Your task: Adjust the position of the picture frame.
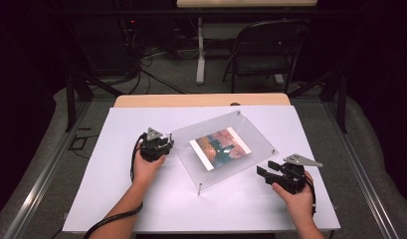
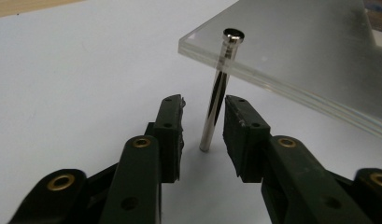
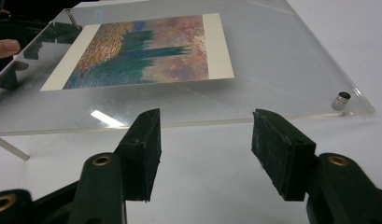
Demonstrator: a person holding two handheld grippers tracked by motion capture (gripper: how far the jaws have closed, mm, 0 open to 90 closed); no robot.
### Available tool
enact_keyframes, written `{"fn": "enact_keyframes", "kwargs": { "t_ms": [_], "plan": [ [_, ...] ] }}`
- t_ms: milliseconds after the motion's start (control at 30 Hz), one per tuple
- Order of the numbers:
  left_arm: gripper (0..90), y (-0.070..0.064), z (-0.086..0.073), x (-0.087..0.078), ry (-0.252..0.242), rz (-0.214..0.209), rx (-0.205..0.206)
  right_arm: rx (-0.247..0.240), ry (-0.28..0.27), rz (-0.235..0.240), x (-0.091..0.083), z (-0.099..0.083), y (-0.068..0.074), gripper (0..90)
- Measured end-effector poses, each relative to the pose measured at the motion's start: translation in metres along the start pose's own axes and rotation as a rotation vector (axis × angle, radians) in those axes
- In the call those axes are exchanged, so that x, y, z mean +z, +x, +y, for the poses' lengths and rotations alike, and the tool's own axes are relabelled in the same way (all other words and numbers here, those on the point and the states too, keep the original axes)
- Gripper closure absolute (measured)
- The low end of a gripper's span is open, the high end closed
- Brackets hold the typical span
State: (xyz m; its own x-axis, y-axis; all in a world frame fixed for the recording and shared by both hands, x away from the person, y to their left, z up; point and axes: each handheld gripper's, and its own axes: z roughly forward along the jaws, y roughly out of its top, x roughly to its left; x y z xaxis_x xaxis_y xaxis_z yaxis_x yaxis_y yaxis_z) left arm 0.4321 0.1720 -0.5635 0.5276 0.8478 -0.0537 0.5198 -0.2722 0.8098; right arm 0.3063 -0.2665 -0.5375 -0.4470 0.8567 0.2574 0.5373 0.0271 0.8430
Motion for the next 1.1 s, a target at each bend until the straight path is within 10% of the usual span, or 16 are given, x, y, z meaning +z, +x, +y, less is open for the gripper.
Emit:
{"fn": "enact_keyframes", "kwargs": {
  "t_ms": [767, 1100],
  "plan": [
    [83.4, 0.0, 0.008, 0.01, 0.02, -0.033, -0.018, 0.008, 0.001, -0.026, -0.018, -0.01, 0.003, 42.3],
    [82.6, 0.0, 0.011, -0.001, 0.032, -0.072, -0.05, 0.011, 0.044, 0.063, -0.017, -0.014, 0.026, 48.1]
  ]
}}
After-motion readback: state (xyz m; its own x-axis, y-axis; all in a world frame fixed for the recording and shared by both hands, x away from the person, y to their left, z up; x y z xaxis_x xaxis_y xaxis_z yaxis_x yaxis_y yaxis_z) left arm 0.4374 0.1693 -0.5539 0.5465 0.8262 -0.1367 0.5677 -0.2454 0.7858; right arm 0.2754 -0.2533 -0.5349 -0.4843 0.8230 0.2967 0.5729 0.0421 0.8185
